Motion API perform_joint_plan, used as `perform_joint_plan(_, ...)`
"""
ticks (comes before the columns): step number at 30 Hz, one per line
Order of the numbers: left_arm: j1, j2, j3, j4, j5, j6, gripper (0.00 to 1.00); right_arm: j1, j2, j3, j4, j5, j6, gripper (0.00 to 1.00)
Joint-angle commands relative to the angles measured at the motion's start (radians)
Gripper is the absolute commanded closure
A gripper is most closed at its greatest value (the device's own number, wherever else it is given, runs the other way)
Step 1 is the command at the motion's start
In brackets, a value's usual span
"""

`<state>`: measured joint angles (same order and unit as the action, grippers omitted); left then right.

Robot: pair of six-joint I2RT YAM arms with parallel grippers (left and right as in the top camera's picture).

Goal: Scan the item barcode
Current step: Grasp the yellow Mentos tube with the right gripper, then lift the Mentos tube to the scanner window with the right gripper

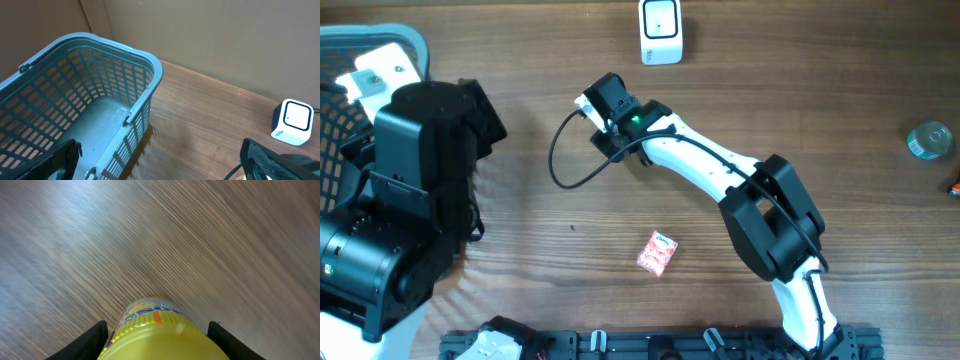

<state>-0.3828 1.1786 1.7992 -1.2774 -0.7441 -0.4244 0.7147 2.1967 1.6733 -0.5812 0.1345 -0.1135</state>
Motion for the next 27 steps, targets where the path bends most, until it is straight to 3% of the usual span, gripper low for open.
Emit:
perform_joint_plan(1, 0.006, 0.000, -0.002, 0.000, -0.020, -0.030, 0.00, -0.012, -0.005, -0.003, -0.113, 0.138, 0.346, 0.42)
perform_joint_plan(5, 0.006, 0.000, -0.002, -0.002, -0.020, -0.033, 0.00, -0.014, -0.005, -0.003, -0.251, 0.131, 0.728, 0.39)
perform_joint_plan(8, 0.006, 0.000, -0.002, -0.022, -0.020, -0.033, 0.00, -0.025, -0.006, -0.003, -0.329, 0.098, 0.957, 0.31)
perform_joint_plan(9, 0.006, 0.000, -0.002, -0.026, -0.020, -0.033, 0.00, -0.032, -0.006, -0.003, -0.335, 0.078, 0.991, 0.22)
perform_joint_plan(11, 0.006, 0.000, -0.002, -0.026, -0.020, -0.033, 0.00, -0.040, -0.007, -0.003, -0.332, 0.063, 0.985, 0.00)
perform_joint_plan(15, 0.006, 0.000, -0.002, -0.026, -0.020, -0.033, 0.00, -0.049, -0.023, -0.003, -0.341, 0.034, 0.753, 0.00)
perform_joint_plan(17, 0.006, 0.000, -0.002, -0.026, -0.020, -0.034, 0.00, -0.060, -0.036, 0.008, -0.386, -0.076, 0.573, 0.00)
perform_joint_plan(22, 0.006, 0.000, -0.002, -0.026, -0.016, -0.056, 0.00, -0.096, -0.041, 0.160, -0.622, -0.128, 0.489, 0.00)
perform_joint_plan(27, 0.006, 0.000, -0.002, -0.034, -0.016, -0.063, 0.00, -0.100, -0.037, 0.208, -0.634, -0.189, 0.430, 0.00)
